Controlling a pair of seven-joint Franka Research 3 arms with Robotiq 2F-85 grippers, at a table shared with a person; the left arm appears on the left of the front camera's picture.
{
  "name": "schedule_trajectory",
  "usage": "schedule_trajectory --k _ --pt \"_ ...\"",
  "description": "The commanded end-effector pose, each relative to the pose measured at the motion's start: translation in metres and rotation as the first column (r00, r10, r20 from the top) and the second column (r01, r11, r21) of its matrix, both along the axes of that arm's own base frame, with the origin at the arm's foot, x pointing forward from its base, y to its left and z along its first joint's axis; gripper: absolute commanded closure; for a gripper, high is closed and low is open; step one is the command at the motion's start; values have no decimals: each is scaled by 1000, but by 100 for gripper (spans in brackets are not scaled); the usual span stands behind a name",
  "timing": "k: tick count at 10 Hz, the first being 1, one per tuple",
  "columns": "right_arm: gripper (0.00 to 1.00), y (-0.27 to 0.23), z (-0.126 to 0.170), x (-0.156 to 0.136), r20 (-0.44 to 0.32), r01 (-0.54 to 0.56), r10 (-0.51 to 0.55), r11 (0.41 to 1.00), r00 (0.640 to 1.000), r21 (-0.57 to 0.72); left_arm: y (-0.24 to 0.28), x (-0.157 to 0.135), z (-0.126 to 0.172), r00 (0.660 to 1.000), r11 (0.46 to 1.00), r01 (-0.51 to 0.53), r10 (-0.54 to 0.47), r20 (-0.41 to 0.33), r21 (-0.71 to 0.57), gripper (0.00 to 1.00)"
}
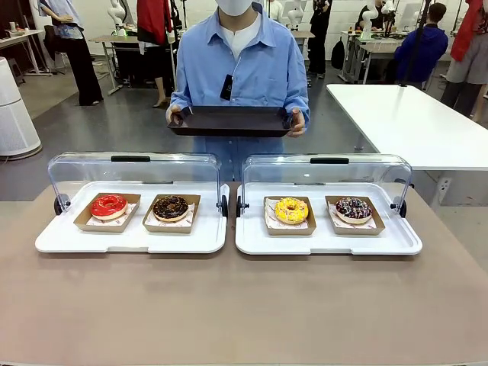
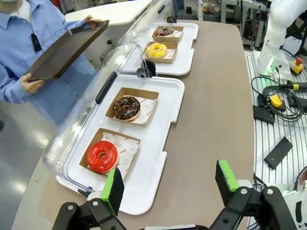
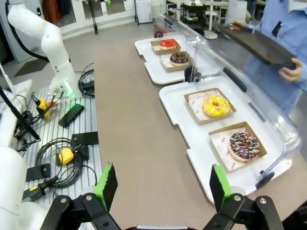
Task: Provide the desired donut to the person.
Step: Pick up and lift the Paper togo box containing the Donut pointed at by the person.
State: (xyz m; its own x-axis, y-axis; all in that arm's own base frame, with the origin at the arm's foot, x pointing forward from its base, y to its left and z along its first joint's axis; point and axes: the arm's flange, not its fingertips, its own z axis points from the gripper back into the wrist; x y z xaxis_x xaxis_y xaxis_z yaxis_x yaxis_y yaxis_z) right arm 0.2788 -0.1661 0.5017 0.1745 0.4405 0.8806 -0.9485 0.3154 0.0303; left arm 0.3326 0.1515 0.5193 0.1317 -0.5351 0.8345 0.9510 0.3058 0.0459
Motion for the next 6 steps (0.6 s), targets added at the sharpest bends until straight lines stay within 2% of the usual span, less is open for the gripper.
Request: schedule_trajectory --k 1,6 --pt "0 -2 -2 -1 1 -5 5 1000 1000 8 2 -1 0 1000 1000 -2 2 2 -7 0" --pt "0 -2 -2 -1 1 -5 5 1000 1000 8 2 -1 0 1000 1000 -2 2 2 -7 0"
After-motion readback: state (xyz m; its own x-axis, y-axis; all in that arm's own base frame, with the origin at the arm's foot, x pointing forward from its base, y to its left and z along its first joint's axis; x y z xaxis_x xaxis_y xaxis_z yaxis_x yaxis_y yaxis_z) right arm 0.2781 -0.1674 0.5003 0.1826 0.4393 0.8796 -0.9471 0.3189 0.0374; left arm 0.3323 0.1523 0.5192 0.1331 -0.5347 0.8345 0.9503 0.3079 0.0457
